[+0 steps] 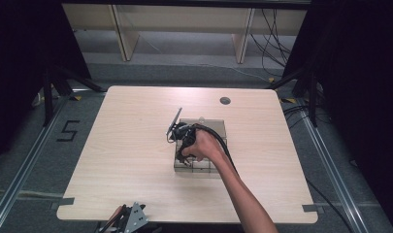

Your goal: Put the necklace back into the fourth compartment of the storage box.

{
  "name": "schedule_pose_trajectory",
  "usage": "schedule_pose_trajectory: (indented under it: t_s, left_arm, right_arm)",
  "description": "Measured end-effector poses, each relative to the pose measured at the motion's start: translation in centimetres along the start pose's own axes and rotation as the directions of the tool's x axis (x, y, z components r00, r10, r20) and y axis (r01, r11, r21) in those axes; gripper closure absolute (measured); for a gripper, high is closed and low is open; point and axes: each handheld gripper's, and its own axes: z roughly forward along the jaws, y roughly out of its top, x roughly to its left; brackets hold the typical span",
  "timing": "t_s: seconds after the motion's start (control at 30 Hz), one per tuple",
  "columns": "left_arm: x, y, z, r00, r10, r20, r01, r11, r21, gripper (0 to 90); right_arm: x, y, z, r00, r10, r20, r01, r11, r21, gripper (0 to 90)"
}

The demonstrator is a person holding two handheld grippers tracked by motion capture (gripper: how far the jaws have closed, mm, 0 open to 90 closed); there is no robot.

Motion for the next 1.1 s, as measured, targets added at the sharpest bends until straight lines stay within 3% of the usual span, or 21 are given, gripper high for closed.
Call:
schedule_pose_trajectory:
  t_s: [0.1,0.13,0.17,0.37,0.4,0.5,0.6,0.7,0.73,0.83,0.93,1.0,1.03,1.07,1.1]
  left_arm:
    - [0.0,0.0,0.0,1.0000,0.003,0.001,-0.003,1.0000,0.001,15.7]
    - [0.0,0.0,0.0,1.0000,0.002,0.001,-0.002,1.0000,0.001,15.7]
    - [0.0,0.0,0.0,1.0000,0.001,-0.001,-0.001,1.0000,0.000,15.7]
    - [0.0,0.0,0.0,1.0000,-0.010,0.001,0.010,0.9999,-0.003,15.7]
    - [0.1,0.0,0.0,1.0000,0.008,-0.001,-0.008,1.0000,-0.004,15.7]
    - [0.1,0.0,0.0,1.0000,0.009,-0.001,-0.009,1.0000,-0.005,15.7]
    - [-0.1,0.0,0.0,0.9998,-0.016,0.008,0.016,0.9999,0.007,15.7]
    - [-0.1,0.0,0.0,0.9999,-0.013,-0.005,0.013,0.9999,0.001,15.7]
    - [-0.2,-0.1,0.1,0.9996,-0.017,-0.022,0.017,0.9998,-0.008,15.7]
    - [-0.1,0.0,0.0,0.9998,-0.019,0.009,0.019,0.9998,0.006,15.7]
    - [0.1,0.0,-0.1,1.0000,0.008,-0.004,-0.008,0.9999,-0.007,15.7]
    - [0.0,0.0,0.0,0.9999,-0.013,0.003,0.013,0.9999,-0.006,15.7]
    - [0.1,0.0,-0.1,0.9999,0.012,-0.002,-0.012,0.9999,-0.004,15.7]
    - [0.1,0.0,0.0,1.0000,0.001,0.003,-0.001,1.0000,-0.003,15.7]
    - [0.1,0.0,-0.1,1.0000,0.005,0.004,-0.005,1.0000,0.001,15.7]
  right_arm:
    - [-0.1,0.0,0.6,0.9999,0.007,-0.008,-0.007,1.000,0.007,59.4]
    - [-0.4,0.0,0.8,0.9996,-0.023,-0.015,0.023,1.000,-0.006,59.4]
    - [-0.4,0.0,0.9,0.9999,0.002,-0.013,-0.002,1.000,0.004,59.4]
    - [-0.8,-0.2,1.8,0.9997,0.002,-0.024,-0.002,1.000,0.017,59.3]
    - [-0.8,-0.2,2.0,0.9996,0.008,-0.025,-0.008,1.000,0.017,59.4]
    - [-0.8,-0.2,2.3,0.9996,0.013,-0.025,-0.012,1.000,0.025,59.3]
    - [-0.8,-0.3,2.7,0.9988,0.035,-0.036,-0.034,0.999,0.023,59.4]
    - [-1.0,-0.3,3.0,0.9992,0.010,-0.039,-0.008,1.000,0.028,59.3]
    - [-1.0,-0.2,3.1,0.9989,0.024,-0.040,-0.023,0.999,0.033,59.3]
    - [-1.0,-0.2,3.4,0.9989,0.026,-0.039,-0.025,0.999,0.035,59.3]
    - [-1.0,-0.2,3.5,0.9979,0.052,-0.038,-0.050,0.998,0.044,59.3]
    - [-1.2,-0.2,3.6,0.9982,0.047,-0.038,-0.045,0.998,0.044,59.3]
    - [-1.2,-0.2,3.7,0.9975,0.055,-0.044,-0.053,0.998,0.044,59.3]
    - [-1.5,-0.2,3.8,0.9983,0.043,-0.039,-0.041,0.998,0.040,59.3]
    - [-1.4,-0.1,3.8,0.9973,0.060,-0.043,-0.057,0.997,0.049,59.3]
